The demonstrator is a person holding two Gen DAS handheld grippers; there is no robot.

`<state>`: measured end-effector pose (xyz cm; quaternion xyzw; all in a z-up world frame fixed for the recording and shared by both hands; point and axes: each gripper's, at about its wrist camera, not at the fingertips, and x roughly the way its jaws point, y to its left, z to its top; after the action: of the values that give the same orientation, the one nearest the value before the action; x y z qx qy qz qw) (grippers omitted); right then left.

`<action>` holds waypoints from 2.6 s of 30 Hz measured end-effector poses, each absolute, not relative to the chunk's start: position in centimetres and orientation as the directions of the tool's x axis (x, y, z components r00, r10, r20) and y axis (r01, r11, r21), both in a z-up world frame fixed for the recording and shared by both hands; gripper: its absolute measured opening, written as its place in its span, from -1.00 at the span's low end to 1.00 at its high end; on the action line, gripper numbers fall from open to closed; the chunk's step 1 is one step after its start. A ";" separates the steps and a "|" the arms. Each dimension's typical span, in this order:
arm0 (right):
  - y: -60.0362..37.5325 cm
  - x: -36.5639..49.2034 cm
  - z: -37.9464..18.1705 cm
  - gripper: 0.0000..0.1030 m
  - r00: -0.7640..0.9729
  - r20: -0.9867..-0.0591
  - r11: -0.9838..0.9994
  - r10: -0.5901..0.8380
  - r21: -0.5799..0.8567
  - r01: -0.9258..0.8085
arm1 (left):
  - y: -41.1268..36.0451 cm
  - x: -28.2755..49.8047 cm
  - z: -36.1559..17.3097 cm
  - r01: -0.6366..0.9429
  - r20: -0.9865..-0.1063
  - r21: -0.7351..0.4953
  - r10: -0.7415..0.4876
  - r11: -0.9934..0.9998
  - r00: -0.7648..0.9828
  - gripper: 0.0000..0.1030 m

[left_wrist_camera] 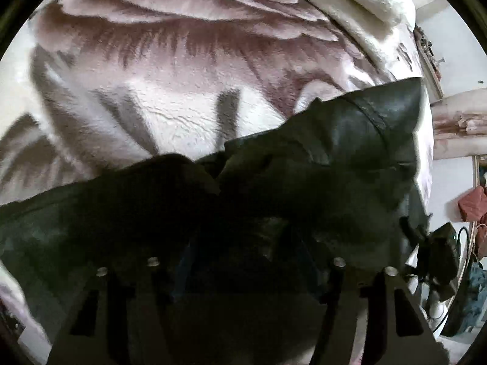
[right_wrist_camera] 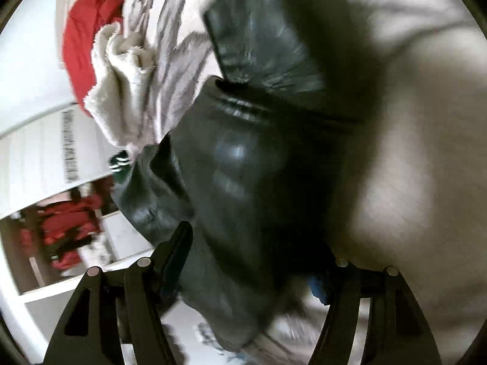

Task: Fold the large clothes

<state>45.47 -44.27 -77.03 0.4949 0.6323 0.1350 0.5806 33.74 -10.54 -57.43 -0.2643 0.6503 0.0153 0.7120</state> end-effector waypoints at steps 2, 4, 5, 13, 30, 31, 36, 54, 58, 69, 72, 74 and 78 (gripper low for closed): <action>-43.0 46.6 -78.3 0.42 0.178 -0.538 0.420 0.824 0.791 0.445 | -10.9 34.1 -57.6 -0.341 -0.938 -0.345 -0.308 0.874 0.159 0.41; -41.7 47.6 -78.9 0.43 0.184 -0.514 0.406 0.838 0.812 0.419 | -11.3 34.3 -57.8 -0.324 -0.940 -0.337 -0.299 0.884 0.162 0.54; -41.1 48.0 -79.0 0.43 0.187 -0.497 0.394 0.847 0.825 0.405 | -11.3 34.4 -57.9 -0.326 -0.940 -0.338 -0.298 0.883 0.166 0.55; -39.0 48.0 -73.5 -0.53 0.245 -0.462 0.385 0.852 0.871 0.305 | -9.4 34.0 -58.5 -0.339 -0.914 -0.404 -0.364 0.850 0.176 0.62; -19.8 44.8 -56.4 -0.56 0.140 -0.737 0.740 0.661 0.610 -0.284 | 7.5 18.5 -49.2 -0.615 -0.937 -0.314 -0.130 0.723 0.326 0.65; -17.5 44.1 -55.8 -0.56 0.131 -0.760 0.747 0.637 0.568 -0.346 | 9.5 16.0 -48.7 -0.658 -0.942 -0.293 -0.094 0.693 0.321 0.65; -3.3 36.9 -56.6 -0.56 0.043 -0.873 0.664 0.486 0.337 -0.668 | 15.1 5.8 -48.4 -0.806 -0.973 -0.149 0.059 0.572 0.222 0.65; -0.4 37.4 -60.6 0.57 -0.599 -0.633 0.426 0.490 0.774 -0.468 | 16.1 -0.3 -51.0 -0.888 -0.966 -0.196 0.076 0.415 0.249 0.74; -7.3 41.3 -61.9 0.63 -0.457 -0.732 0.588 0.505 0.680 -0.439 | 15.6 1.7 -50.5 -0.865 -0.963 -0.184 0.091 0.468 0.254 0.74; -5.4 40.0 -78.5 0.95 -0.640 -0.528 0.575 0.559 0.802 -0.160 | 14.1 3.8 -51.5 -0.835 -0.969 -0.167 0.067 0.524 0.236 0.74; -6.0 40.2 -77.2 0.39 -0.558 -0.569 0.591 0.604 0.789 -0.165 | 14.2 4.1 -50.9 -0.829 -0.969 -0.152 0.083 0.538 0.231 0.74; -6.9 40.0 -75.5 0.17 -0.490 -0.591 0.613 0.640 0.778 -0.137 | 14.4 4.3 -50.1 -0.826 -0.966 -0.147 0.099 0.545 0.238 0.74; -11.8 37.8 -72.4 0.01 -0.291 -0.555 0.591 0.779 0.805 0.049 | 14.3 5.3 -48.0 -0.810 -0.952 -0.157 0.132 0.565 0.276 0.74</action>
<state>37.80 -11.81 -72.37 0.2862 0.7233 0.3501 0.5219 5.31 14.34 -48.01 -0.3345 0.5063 0.3246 0.7255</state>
